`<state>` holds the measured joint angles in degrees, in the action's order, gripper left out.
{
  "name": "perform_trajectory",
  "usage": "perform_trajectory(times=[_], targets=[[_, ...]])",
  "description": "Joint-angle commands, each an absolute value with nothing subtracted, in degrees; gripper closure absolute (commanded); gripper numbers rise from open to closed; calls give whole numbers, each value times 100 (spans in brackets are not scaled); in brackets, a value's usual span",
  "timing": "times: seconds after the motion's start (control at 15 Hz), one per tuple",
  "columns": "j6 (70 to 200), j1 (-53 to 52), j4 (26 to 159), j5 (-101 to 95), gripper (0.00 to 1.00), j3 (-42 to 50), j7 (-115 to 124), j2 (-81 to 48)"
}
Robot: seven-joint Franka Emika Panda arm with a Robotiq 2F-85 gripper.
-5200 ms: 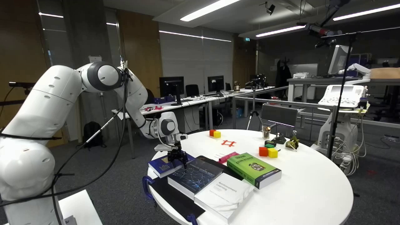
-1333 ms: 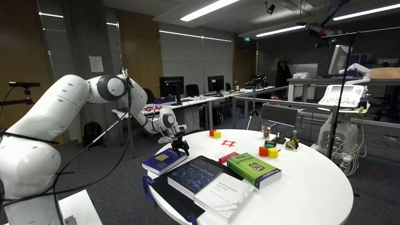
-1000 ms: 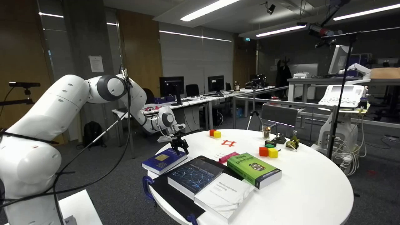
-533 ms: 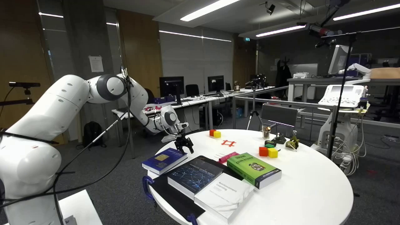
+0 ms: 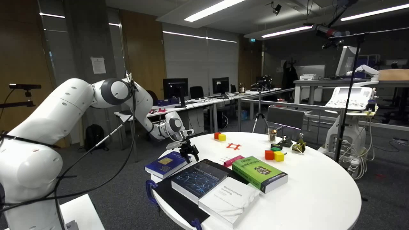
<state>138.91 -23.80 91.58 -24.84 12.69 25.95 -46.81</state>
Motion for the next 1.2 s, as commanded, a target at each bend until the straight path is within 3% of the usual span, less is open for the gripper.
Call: perform_trajectory(times=[0.0, 1.13], targets=[[13689, -2342, 8977, -2561, 0, 1255, 2620, -4799], [13629, -2372, 8851, -2456, 0, 1021, 2485, -4834]])
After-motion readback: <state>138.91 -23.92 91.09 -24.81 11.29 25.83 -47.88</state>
